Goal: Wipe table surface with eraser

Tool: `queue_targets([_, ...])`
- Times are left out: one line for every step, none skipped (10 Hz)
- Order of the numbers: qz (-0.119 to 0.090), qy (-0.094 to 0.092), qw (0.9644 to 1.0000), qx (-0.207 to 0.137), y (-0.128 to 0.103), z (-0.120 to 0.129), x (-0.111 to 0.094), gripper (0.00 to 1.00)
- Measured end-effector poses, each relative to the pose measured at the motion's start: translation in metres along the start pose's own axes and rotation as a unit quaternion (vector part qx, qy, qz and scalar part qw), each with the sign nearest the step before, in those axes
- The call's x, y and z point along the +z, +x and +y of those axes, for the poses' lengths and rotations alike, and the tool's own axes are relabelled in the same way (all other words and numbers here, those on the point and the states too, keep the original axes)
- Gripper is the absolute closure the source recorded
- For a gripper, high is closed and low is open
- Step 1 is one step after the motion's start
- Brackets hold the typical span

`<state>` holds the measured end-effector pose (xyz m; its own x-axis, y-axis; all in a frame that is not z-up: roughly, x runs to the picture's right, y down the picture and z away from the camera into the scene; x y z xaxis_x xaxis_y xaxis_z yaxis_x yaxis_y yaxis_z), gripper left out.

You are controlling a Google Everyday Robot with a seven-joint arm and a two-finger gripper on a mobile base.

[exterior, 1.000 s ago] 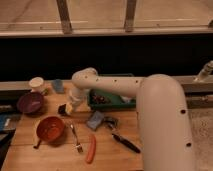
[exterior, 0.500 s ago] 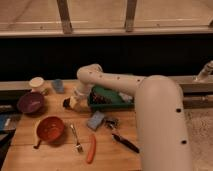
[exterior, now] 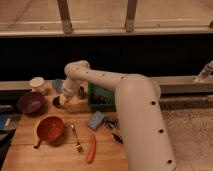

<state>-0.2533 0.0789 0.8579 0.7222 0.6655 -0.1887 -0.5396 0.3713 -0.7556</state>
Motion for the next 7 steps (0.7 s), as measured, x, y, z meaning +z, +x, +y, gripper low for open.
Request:
queue_targets([0.000, 0.001, 0.9999, -0.015, -0.001, 0.017, 0.002, 1.00])
queue_targets([-0.001, 0.003, 0.9997, -0.023, 0.001, 0.030, 0.001, 1.00])
queue_targets([-0.004, 0.005, 0.9996, -0.028, 0.004, 0.042, -0.002, 1.00])
queue_targets([-0.004, 0.008, 0.9996, -0.026, 0.014, 0.046, -0.006, 1.00])
queue_targets([-0.004, 0.011, 0.9998, -0.018, 0.030, 0.045, -0.011, 1.00])
queue_targets([-0.004, 0.013, 0.9999, -0.007, 0.042, 0.041, -0.015, 1.00])
queue_targets([-0.004, 0.014, 0.9998, 0.010, 0.057, 0.034, -0.018, 1.00])
